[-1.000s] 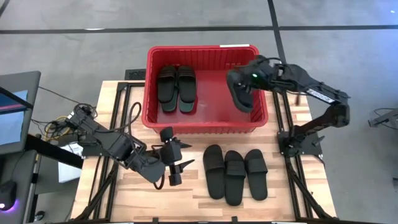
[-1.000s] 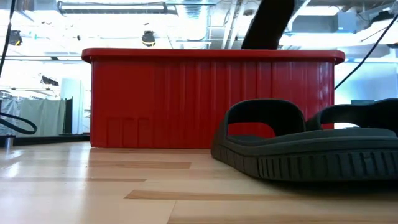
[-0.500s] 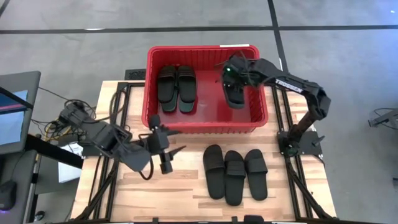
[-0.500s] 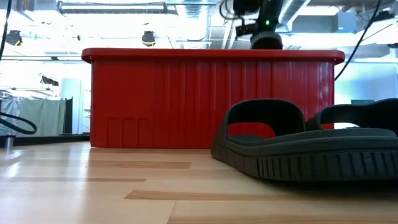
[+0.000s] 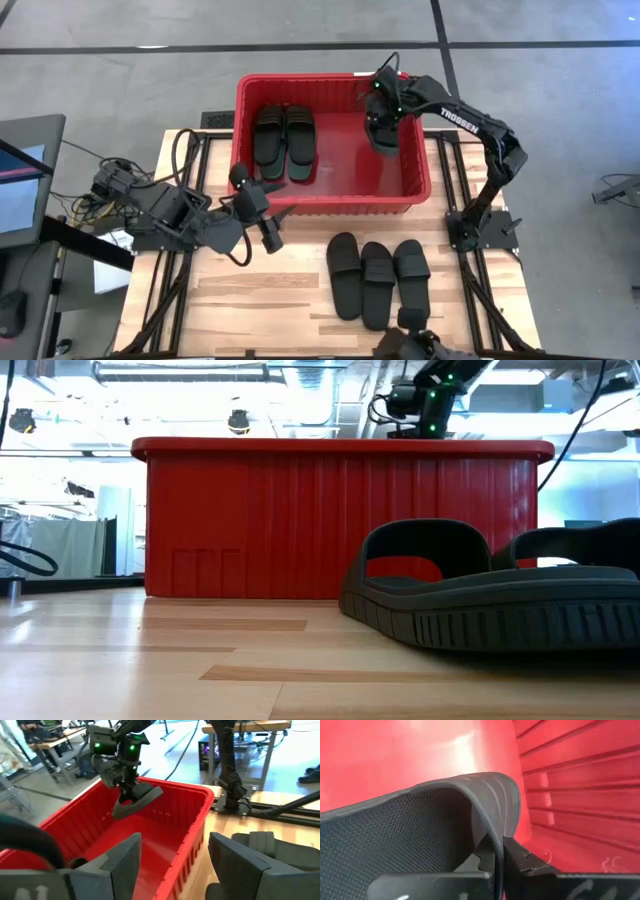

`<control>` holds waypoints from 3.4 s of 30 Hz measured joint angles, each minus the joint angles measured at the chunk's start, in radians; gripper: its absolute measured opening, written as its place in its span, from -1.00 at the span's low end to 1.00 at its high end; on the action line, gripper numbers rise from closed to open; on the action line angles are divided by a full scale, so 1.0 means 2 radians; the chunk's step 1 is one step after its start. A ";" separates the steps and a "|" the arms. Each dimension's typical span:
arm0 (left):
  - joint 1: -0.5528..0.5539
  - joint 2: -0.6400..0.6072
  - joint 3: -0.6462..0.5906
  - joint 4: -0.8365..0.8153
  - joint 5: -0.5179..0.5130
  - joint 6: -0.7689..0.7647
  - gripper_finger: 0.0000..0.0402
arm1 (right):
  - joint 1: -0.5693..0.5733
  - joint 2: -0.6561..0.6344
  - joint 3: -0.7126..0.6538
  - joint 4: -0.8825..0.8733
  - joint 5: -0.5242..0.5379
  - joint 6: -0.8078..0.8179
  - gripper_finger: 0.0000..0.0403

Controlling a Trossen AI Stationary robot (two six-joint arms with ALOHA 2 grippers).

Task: Pick and place slides into bin
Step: Put the black slide into the red bin

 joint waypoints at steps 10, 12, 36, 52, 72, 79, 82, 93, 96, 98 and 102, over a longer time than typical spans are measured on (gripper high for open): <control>0.025 0.000 0.000 0.003 0.000 -0.001 0.10 | -0.053 0.013 0.000 0.010 -0.050 -0.020 -1.00; 0.030 0.000 0.000 0.005 0.000 -0.001 0.10 | -0.056 0.022 0.000 0.010 -0.055 -0.020 -1.00; 0.037 0.000 0.000 0.004 -0.012 -0.001 0.10 | -0.076 0.090 0.000 0.090 -0.047 -0.066 -1.00; 0.045 0.000 0.000 0.003 -0.012 -0.002 0.10 | -0.094 0.090 -0.011 0.094 -0.046 -0.069 -1.00; 0.047 0.000 0.000 0.003 -0.010 -0.017 0.10 | -0.097 0.090 -0.074 0.152 -0.029 -0.110 -1.00; 0.047 0.000 0.000 0.002 -0.009 -0.023 0.10 | -0.098 0.089 -0.077 0.175 -0.027 -0.112 -1.00; 0.047 0.000 0.000 0.000 -0.009 -0.027 0.10 | -0.097 0.089 -0.077 0.177 -0.027 -0.112 -1.00; 0.047 0.000 0.000 0.000 -0.009 -0.029 0.10 | -0.094 0.090 -0.077 0.164 -0.036 -0.108 -0.76; 0.047 0.000 0.000 0.000 -0.009 -0.029 0.10 | -0.094 0.090 -0.077 0.155 -0.045 -0.108 -0.66; 0.047 0.000 0.000 0.000 -0.009 -0.029 0.10 | -0.094 0.090 -0.077 0.152 -0.046 -0.108 -0.60; 0.047 0.000 0.000 -0.001 -0.009 -0.029 0.10 | -0.091 0.090 -0.077 0.145 -0.046 -0.108 -0.51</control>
